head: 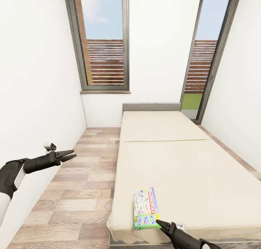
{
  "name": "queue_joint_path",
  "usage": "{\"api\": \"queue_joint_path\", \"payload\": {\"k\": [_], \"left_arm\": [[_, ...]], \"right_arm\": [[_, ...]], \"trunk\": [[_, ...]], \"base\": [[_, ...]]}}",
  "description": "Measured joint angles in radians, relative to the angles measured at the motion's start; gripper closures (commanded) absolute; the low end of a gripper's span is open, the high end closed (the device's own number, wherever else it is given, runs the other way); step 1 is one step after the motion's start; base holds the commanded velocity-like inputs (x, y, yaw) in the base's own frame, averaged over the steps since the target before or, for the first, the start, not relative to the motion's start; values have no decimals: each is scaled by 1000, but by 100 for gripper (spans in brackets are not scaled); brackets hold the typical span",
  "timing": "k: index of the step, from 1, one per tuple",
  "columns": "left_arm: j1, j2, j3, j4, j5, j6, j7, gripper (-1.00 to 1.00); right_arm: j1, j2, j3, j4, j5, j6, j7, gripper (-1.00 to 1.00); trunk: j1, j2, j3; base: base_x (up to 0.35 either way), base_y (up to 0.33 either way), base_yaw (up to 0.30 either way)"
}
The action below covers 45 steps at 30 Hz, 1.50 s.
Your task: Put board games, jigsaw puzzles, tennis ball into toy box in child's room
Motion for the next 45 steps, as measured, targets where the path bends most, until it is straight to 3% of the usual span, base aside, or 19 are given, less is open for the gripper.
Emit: {"api": "queue_joint_path", "payload": {"k": [4, 11, 22, 29, 37, 45], "left_arm": [[0, 0, 0, 0, -4, 0, 0, -100], [0, -1, 1, 0, -6, -2, 0, -100], [0, -2, 2, 0, -6, -3, 0, -100], [0, -2, 3, 0, -6, -3, 0, -100], [0, -4, 3, 0, -10, -1, 0, -100], [-1, -3, 3, 0, -22, 9, 0, -100]], "right_arm": [[0, 0, -5, -13, -7, 0, 34, 100], [0, -2, -14, -143, -11, 3, 51, 100], [0, -2, -18, -169, -11, -4, 151, 100], [-19, -3, -25, -215, -13, -6, 138, 100], [-34, -36, -50, -406, -15, 41, 118, 100], [-36, -35, -67, -448, -2, 66, 121, 100]], "trunk": [[-15, 28, 13], [-42, 77, 34], [-84, 154, 69], [-111, 203, 91], [-142, 259, 116], [-173, 315, 141]], "base": [[0, 0, 0], [0, 0, 0], [0, 0, 0], [0, 0, 0], [0, 0, 0], [0, 0, 0]]}}
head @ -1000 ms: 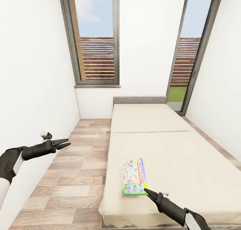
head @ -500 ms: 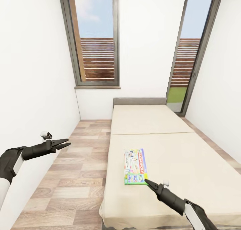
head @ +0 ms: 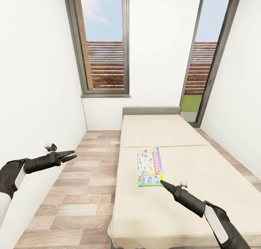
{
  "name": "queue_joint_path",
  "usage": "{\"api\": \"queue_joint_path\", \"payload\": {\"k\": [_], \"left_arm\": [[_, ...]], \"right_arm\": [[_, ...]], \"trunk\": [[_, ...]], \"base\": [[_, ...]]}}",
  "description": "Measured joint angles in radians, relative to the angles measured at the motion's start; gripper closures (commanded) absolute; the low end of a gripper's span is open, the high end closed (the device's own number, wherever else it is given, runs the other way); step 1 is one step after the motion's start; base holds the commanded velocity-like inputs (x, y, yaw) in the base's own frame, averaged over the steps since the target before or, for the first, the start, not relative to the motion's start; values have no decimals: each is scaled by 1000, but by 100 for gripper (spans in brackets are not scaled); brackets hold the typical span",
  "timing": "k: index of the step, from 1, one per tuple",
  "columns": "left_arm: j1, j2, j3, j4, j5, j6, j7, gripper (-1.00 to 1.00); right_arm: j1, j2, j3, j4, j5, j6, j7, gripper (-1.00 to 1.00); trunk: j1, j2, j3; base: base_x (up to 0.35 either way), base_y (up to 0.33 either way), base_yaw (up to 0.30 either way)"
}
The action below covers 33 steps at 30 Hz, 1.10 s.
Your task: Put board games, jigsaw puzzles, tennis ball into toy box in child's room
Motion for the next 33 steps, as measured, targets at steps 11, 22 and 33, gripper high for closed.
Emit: {"api": "queue_joint_path", "payload": {"k": [11, 22, 33], "left_arm": [[-2, -1, -63, -4, 0, 34, 0, -100], [-6, 0, -87, -6, -1, 50, 0, -100], [-10, 2, -87, -8, 0, 50, 0, -100]], "right_arm": [[8, 9, 6, -206, -2, 23, -26, 100], [12, 9, 4, -285, 0, 141, -169, 100], [13, 12, 11, -289, -12, 140, -225, 100]], "trunk": [[-42, 77, 35], [-84, 154, 69], [-127, 231, 103]], "base": [[0, 0, 0], [0, 0, 0], [0, 0, 0]]}}
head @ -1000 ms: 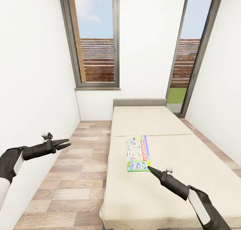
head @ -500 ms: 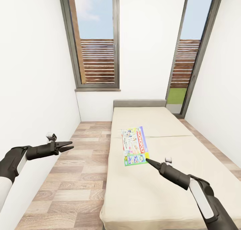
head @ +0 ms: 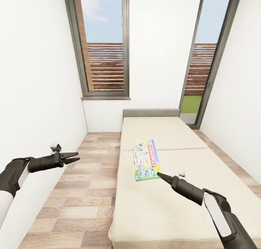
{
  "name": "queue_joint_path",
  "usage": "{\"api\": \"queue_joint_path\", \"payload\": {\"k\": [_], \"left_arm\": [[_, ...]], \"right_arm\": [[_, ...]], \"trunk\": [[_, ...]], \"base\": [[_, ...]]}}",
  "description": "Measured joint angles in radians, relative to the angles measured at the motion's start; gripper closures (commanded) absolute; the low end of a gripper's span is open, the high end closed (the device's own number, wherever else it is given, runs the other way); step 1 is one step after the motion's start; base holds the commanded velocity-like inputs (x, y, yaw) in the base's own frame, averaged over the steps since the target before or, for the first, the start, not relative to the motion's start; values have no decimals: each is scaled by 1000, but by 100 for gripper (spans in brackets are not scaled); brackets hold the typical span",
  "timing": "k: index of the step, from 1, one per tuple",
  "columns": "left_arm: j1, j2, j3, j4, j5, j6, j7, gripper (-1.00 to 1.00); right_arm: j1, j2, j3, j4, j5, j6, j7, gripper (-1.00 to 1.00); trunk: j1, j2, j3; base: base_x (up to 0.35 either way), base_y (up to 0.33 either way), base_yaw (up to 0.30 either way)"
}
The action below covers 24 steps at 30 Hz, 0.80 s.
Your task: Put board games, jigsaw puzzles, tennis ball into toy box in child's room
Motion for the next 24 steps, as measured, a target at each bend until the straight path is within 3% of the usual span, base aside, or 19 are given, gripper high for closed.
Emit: {"api": "queue_joint_path", "payload": {"k": [5, 12, 24], "left_arm": [[0, 0, 0, 0, 0, 0, 0, -100], [-1, -1, 0, 0, 0, 0, 0, -100], [-2, 0, 0, 0, 0, 0, 0, -100]], "right_arm": [[0, 17, 0, -2, 2, -3, -2, 100], [0, 21, -1, -4, 2, -5, -1, 100], [2, 21, -4, -4, 3, -5, 1, 100]], "trunk": [[-19, 35, 16], [-46, 84, 38], [-92, 168, 75]], "base": [[0, 0, 0], [0, 0, -43], [0, 0, -222]]}}
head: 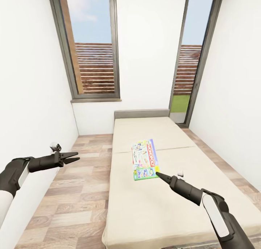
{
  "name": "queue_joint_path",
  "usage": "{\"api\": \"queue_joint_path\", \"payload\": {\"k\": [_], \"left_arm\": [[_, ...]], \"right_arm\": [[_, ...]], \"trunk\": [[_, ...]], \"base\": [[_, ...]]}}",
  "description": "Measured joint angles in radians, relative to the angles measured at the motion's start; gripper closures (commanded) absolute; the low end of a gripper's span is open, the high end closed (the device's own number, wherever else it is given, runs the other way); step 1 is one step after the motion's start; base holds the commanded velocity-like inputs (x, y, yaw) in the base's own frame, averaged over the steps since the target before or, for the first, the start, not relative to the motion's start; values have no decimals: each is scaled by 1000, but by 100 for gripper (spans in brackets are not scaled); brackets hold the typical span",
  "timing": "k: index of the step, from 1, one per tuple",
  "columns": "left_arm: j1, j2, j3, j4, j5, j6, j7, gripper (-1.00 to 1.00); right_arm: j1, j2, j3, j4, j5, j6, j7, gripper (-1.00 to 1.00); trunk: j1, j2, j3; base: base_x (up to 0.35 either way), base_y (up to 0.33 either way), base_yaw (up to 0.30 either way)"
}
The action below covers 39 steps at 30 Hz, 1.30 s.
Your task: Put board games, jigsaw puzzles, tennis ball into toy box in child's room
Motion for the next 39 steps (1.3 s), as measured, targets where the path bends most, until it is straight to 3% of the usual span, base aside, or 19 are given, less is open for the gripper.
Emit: {"api": "queue_joint_path", "payload": {"k": [22, 39], "left_arm": [[0, -2, -2, 0, -1, 3, 0, -100], [0, -2, -1, 0, -1, 3, 0, -100]], "right_arm": [[0, 0, 0, 3, 4, -1, -1, 100], [0, 0, 3, 2, 0, -1, -1, 100]], "trunk": [[-84, 154, 69], [-150, 273, 122]], "base": [[-47, 0, -275], [0, 0, -23]]}}
